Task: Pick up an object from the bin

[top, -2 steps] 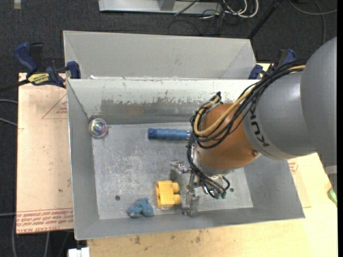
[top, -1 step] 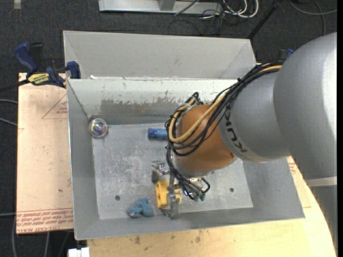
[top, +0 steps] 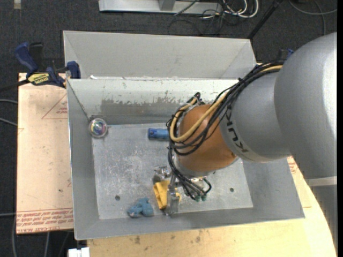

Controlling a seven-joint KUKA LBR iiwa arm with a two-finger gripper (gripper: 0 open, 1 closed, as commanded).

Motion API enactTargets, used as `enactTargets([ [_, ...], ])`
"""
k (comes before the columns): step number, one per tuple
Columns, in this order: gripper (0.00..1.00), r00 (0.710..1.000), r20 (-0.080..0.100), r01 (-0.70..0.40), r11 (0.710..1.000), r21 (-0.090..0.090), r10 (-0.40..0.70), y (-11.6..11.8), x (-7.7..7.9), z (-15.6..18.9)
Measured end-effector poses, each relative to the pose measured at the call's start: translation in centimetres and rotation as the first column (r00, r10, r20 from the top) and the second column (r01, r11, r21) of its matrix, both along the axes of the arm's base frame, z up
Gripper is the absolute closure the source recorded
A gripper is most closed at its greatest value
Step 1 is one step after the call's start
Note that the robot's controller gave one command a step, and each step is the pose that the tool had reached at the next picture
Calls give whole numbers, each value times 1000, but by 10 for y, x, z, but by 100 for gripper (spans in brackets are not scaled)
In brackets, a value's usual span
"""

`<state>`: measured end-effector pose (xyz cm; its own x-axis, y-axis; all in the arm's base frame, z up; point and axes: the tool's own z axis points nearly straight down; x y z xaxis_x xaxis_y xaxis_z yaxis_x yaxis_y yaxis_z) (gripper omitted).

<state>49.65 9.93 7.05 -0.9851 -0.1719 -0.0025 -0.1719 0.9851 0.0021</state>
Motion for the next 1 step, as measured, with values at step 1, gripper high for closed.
enactTargets([
  [1,100,1000,8,-24,1000,1,24,17,-8,141],
])
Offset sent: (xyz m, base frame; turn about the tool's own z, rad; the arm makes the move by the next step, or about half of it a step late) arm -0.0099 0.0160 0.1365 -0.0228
